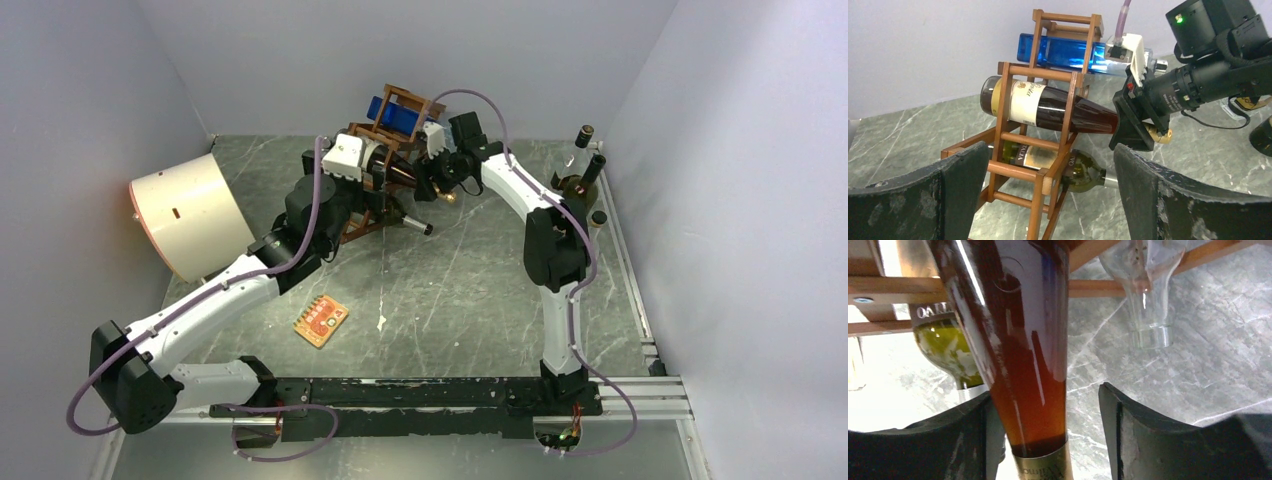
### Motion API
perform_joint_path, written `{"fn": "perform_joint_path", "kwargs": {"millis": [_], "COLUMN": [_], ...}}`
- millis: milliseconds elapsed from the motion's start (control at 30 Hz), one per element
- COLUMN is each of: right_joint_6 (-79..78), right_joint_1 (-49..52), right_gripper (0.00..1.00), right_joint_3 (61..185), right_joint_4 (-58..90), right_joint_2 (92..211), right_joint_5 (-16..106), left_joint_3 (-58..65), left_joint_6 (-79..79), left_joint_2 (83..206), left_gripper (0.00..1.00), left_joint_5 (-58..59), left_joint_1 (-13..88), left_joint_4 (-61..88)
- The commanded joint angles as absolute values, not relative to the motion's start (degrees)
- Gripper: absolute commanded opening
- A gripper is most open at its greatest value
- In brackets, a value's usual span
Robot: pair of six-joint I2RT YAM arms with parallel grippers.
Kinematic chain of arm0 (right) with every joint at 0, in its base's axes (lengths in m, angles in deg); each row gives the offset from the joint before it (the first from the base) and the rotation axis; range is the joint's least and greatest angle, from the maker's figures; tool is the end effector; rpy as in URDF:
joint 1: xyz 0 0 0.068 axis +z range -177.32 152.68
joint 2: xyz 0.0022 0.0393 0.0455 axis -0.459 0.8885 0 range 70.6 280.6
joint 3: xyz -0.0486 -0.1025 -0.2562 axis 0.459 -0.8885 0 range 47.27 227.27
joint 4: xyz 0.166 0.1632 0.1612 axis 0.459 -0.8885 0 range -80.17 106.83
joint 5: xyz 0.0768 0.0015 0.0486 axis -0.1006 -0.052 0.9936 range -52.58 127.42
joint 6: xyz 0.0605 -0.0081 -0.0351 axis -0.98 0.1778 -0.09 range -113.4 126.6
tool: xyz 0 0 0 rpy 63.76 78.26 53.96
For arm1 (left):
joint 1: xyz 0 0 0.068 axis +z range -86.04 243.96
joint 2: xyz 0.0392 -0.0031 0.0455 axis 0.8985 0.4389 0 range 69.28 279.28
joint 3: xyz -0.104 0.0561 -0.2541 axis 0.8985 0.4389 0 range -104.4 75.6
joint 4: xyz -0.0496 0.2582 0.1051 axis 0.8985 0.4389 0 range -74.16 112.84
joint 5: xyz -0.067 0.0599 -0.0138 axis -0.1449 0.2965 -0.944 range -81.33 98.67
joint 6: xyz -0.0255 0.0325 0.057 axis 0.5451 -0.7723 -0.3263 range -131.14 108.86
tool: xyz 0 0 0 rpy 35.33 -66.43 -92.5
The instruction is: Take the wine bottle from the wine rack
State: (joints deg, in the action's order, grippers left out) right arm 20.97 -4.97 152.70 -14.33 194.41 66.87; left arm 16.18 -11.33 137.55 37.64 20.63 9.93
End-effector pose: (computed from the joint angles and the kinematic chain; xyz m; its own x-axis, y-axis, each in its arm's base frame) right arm 0.4747 0.2258 0.2171 -0.5262 -0.4501 -0.7215 -0.7813 0.5908 0.2013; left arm 0.2501 -0.1978 0.3776 -0.0363 0.0382 -0.9986 0.2488 0.9682 0.0280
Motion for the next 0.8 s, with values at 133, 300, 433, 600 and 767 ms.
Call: {"fn": "perform_joint_path", "kwargs": {"millis": [133, 300, 433, 600, 767], "right_joint_6": [24.3, 26.8, 26.7, 26.7, 27.5], "right_joint_1": [-4.4, -3.8, -3.7, -3.6, -3.4], "right_gripper": [0.64, 0.67, 0.60, 0.58, 0.49], "right_joint_3": [158.7, 161.9, 161.9, 161.0, 161.6], "right_joint_4": [-19.6, -23.9, -23.6, -22.1, -22.9], "right_joint_2": [196.3, 198.4, 198.0, 197.2, 198.0], "right_joint_5": [70.7, 70.1, 69.5, 70.9, 70.9], "left_joint_3": [13.6, 13.4, 13.3, 13.8, 13.4], "left_joint_6": [-10.6, -10.6, -10.4, -10.2, -10.1], "left_joint_2": [137.8, 137.8, 137.5, 136.7, 137.8], "left_gripper": [0.98, 0.98, 0.98, 0.98, 0.98], "left_joint_5": [40.5, 40.2, 42.2, 45.3, 47.6], "left_joint_1": [20.7, 20.8, 20.8, 20.9, 20.8], "left_joint_4": [10.9, 11.1, 11.4, 10.9, 11.4]}}
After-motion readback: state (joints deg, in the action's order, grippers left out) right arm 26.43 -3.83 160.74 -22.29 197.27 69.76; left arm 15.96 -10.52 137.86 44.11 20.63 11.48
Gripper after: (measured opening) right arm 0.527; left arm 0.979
